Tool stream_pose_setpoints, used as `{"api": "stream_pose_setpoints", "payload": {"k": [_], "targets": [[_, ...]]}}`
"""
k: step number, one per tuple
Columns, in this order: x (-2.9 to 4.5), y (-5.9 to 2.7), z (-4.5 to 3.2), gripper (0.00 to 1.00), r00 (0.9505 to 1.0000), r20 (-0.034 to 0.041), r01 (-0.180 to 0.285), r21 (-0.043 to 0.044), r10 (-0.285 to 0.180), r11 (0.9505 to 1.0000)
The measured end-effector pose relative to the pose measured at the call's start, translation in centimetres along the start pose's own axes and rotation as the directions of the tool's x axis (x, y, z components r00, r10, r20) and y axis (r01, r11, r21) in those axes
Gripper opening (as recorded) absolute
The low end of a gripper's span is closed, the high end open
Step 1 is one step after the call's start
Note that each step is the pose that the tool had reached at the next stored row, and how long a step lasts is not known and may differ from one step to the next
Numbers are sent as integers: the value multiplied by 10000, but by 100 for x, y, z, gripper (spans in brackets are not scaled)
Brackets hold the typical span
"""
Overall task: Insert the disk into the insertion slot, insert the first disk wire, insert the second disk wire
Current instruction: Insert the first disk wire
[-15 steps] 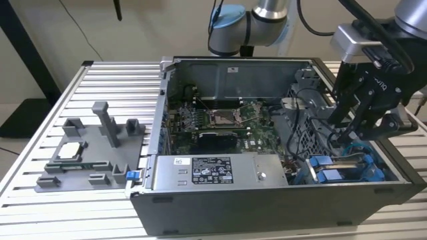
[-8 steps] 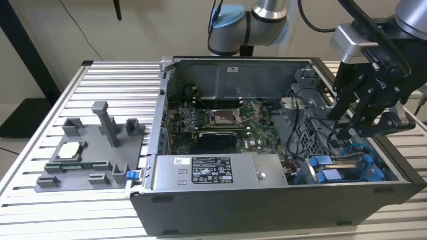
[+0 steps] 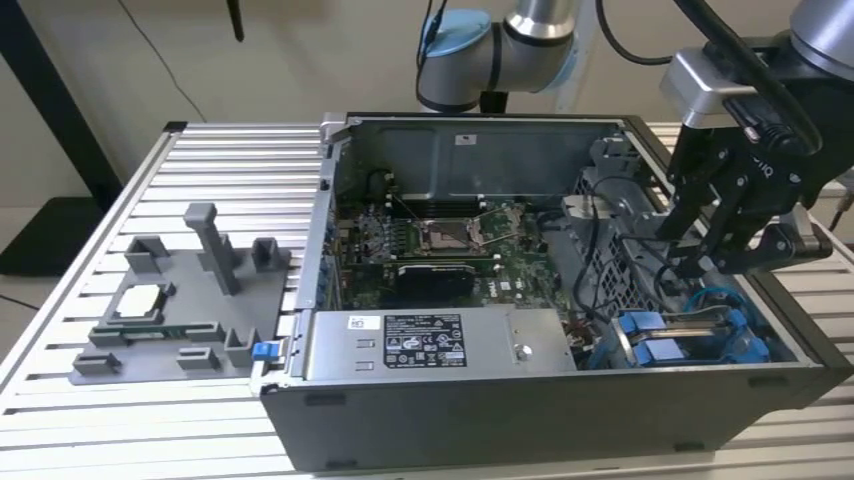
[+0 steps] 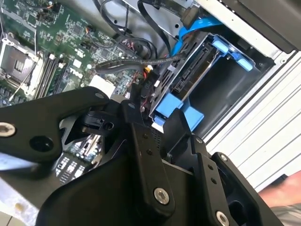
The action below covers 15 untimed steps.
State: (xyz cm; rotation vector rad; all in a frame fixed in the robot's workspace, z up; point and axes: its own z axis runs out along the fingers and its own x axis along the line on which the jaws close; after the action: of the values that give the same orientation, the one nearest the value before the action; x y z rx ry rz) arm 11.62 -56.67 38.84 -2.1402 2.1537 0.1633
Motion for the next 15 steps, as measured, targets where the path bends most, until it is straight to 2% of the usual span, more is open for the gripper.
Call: {"api": "stream_pose_setpoints", "payload": {"k": [2, 8, 13, 15], "targets": [[-7, 0, 1, 100, 10000, 1, 25, 108, -25, 9999], [-49, -2, 8, 100, 9999, 8, 124, 548, -125, 9984], [-136, -1, 27, 100, 9999, 5, 161, 735, -161, 9972], [-139, -2, 34, 100, 9999, 7, 169, 787, -170, 9968]]}}
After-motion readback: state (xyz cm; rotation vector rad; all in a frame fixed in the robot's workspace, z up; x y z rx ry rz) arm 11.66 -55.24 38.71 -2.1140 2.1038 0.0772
